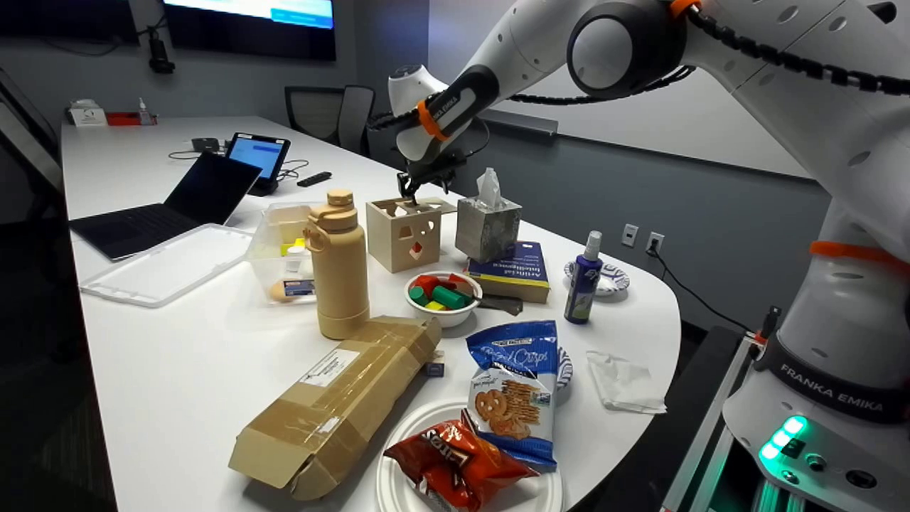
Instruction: Open the cube-shaped wooden object
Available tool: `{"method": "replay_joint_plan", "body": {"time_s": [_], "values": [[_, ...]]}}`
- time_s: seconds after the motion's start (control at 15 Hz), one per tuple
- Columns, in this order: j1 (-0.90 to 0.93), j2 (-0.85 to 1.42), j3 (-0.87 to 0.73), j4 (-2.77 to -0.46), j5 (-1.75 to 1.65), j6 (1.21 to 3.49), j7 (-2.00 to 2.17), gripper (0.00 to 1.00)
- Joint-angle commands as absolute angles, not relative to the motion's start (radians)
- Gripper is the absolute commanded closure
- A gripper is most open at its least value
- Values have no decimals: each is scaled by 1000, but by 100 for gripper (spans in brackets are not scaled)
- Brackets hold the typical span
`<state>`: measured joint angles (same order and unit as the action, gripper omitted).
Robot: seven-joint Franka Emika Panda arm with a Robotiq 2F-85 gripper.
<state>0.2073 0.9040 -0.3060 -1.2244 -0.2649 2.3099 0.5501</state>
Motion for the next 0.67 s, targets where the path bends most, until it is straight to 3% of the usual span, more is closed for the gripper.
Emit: {"method": "replay_joint_plan", "body": {"time_s": [0.0,0.6], "values": [[199,902,-297,-1186,-276,2281,558,0],[167,826,-255,-1176,-246,2269,528,0]]}}
